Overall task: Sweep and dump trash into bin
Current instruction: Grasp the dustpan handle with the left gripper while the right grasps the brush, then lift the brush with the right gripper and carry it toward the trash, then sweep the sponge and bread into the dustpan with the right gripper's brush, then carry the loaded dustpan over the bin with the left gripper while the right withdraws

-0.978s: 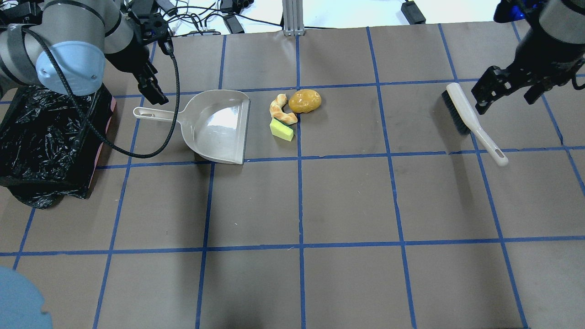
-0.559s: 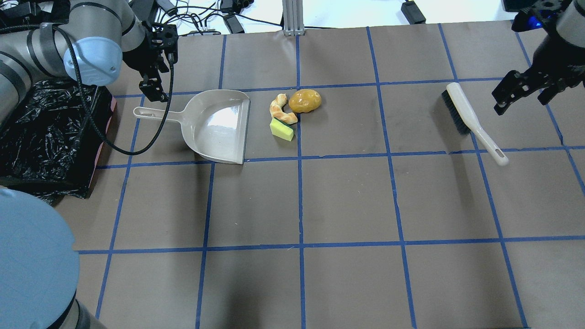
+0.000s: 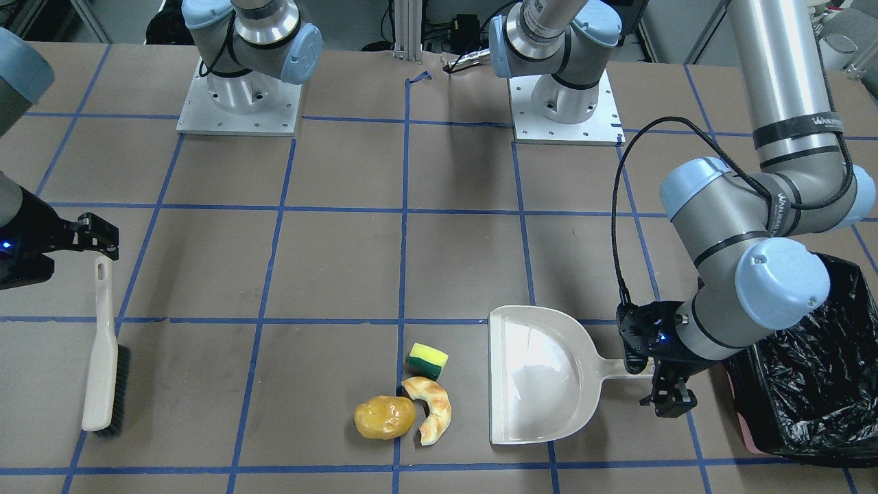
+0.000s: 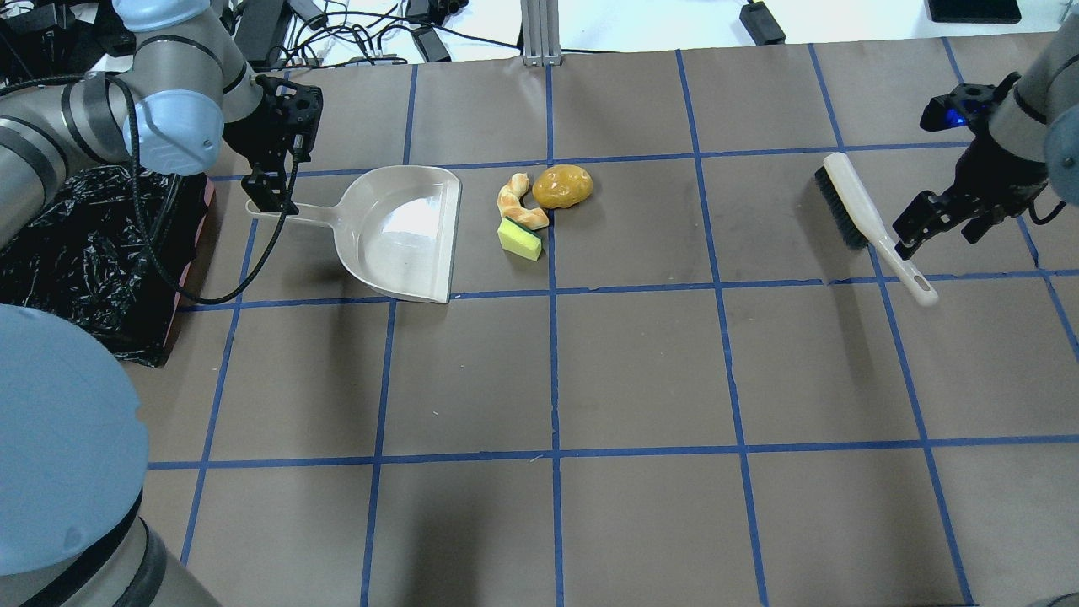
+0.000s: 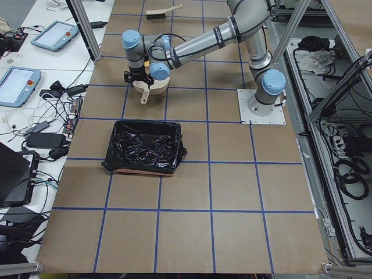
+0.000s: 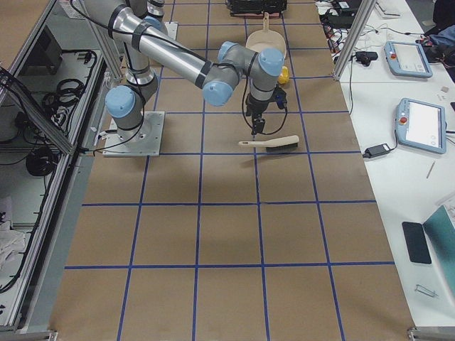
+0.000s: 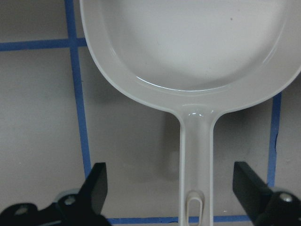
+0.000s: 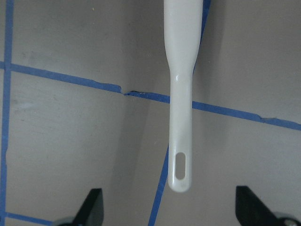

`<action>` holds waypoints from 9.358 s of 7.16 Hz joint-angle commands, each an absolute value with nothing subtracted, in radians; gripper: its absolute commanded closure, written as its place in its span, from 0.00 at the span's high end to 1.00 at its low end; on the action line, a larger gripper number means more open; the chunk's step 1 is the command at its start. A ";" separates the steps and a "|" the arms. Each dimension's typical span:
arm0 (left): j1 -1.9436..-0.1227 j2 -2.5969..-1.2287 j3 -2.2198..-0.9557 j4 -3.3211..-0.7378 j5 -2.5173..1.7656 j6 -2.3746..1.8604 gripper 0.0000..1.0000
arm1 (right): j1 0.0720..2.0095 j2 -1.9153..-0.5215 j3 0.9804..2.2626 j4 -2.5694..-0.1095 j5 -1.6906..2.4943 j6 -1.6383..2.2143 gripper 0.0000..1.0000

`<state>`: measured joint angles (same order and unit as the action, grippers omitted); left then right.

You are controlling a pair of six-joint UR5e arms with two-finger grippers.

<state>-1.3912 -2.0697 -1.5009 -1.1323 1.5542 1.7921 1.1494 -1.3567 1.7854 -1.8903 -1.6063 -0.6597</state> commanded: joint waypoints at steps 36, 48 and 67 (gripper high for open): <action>-1.439 -2.106 -1.529 -1.069 1.663 1.752 0.00 | 1.687 -1.149 1.620 -1.872 -1.411 0.100 0.00; -1.448 -2.118 -1.513 -1.071 1.667 1.736 0.00 | 1.988 -0.993 1.427 -1.881 -1.287 0.527 0.00; -1.257 -1.990 -1.436 -1.240 1.572 1.827 0.00 | 1.548 -1.275 1.413 -1.514 -1.572 0.047 0.00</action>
